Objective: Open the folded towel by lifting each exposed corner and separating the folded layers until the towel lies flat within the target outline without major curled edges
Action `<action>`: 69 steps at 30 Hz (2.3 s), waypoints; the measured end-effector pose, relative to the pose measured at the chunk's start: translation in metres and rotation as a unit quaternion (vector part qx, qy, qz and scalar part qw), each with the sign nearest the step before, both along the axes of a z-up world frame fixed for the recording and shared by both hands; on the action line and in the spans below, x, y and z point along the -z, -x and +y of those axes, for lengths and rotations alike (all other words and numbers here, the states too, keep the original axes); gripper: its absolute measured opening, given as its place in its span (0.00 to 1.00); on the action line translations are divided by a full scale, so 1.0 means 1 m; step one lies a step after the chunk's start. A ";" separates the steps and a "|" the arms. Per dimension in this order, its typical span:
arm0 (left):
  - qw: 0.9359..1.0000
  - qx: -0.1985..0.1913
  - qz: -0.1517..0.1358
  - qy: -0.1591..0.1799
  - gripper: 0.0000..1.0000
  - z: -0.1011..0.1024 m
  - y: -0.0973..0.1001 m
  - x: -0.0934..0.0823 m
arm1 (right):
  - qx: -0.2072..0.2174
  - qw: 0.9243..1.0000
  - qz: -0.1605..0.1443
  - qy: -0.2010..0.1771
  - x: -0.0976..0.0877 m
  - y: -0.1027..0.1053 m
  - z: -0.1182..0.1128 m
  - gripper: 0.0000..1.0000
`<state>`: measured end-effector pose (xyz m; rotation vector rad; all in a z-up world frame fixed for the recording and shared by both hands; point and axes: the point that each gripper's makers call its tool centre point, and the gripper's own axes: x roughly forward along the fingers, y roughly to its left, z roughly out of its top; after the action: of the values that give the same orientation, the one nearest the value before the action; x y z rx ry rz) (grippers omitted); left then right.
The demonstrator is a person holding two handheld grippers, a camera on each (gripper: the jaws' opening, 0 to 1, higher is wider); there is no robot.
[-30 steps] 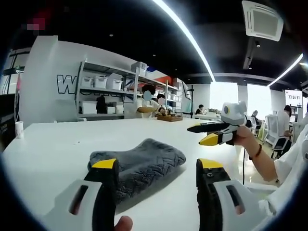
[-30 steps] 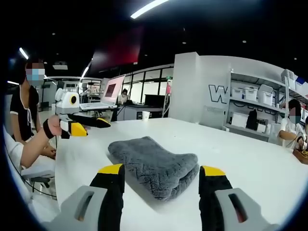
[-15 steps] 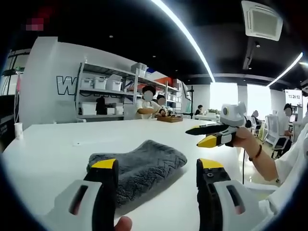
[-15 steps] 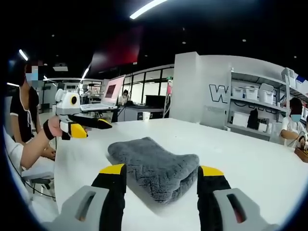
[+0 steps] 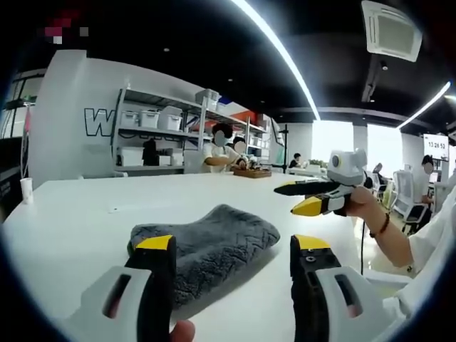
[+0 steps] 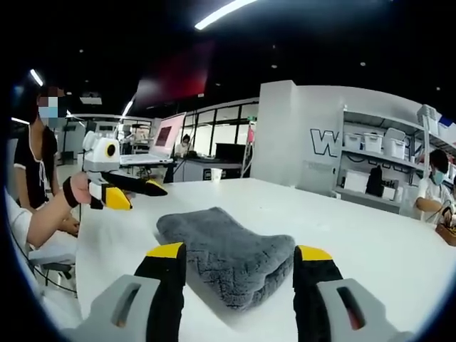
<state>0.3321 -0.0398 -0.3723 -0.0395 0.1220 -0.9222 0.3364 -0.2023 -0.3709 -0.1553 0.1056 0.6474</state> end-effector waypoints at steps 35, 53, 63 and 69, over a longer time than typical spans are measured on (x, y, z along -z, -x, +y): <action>1.000 -0.012 0.022 -0.003 0.62 0.002 -0.019 0.018 | 0.006 1.000 0.024 -0.011 0.012 -0.018 0.000 0.52; 1.000 -0.008 0.024 0.011 0.65 0.001 -0.024 0.015 | 0.000 1.000 0.020 -0.003 0.009 -0.029 0.012 0.50; 0.999 -0.016 0.031 0.002 0.63 0.001 -0.033 0.024 | 0.002 1.000 0.026 -0.005 0.014 -0.032 0.017 0.49; 0.999 -0.021 0.033 0.005 0.63 0.002 -0.038 0.023 | 0.007 1.000 0.026 -0.013 0.014 -0.037 0.014 0.47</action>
<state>0.3703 -0.0379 -0.3955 -0.0819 0.1767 -0.8801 0.3736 -0.1883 -0.3854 -0.1125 0.1486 0.6391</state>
